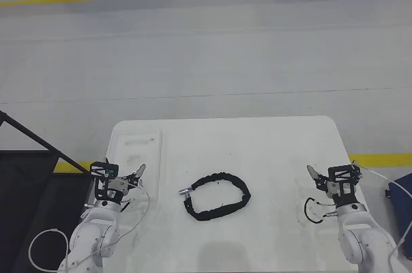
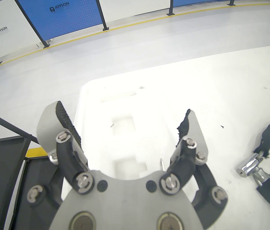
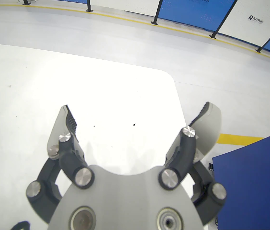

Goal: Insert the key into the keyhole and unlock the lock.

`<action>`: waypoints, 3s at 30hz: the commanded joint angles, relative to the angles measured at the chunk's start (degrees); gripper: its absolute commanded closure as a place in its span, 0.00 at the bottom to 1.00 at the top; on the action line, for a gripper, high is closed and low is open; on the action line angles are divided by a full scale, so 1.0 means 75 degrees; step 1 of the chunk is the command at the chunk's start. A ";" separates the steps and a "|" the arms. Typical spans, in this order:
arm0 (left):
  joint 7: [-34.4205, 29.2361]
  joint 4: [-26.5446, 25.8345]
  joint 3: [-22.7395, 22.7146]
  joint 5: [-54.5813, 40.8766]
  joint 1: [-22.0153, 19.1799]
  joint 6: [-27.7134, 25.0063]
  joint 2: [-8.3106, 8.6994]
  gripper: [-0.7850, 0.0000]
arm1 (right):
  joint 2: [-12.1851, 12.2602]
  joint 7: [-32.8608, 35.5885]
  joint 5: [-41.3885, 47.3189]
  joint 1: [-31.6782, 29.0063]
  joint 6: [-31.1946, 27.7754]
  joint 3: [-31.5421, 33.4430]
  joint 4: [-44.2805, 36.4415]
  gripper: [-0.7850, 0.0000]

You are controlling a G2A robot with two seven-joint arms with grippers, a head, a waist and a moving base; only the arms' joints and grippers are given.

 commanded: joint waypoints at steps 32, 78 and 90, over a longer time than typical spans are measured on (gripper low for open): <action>-0.2918 -0.1343 0.0212 0.0473 -0.0732 -0.0910 0.0028 0.00 | 0.0000 0.0000 0.0000 0.0000 0.0000 0.0000 0.0000 0.00; -1.1733 -0.1924 0.0507 -0.2765 -0.2236 -0.0564 0.0550 0.00 | 0.0000 0.0000 0.0000 0.0000 0.0000 0.0000 0.0000 0.00; -1.1733 -0.1699 0.0638 -0.2629 -0.2196 -0.0616 0.0588 0.00 | 0.0000 0.0000 0.0000 0.0000 0.0000 0.0000 0.0000 0.00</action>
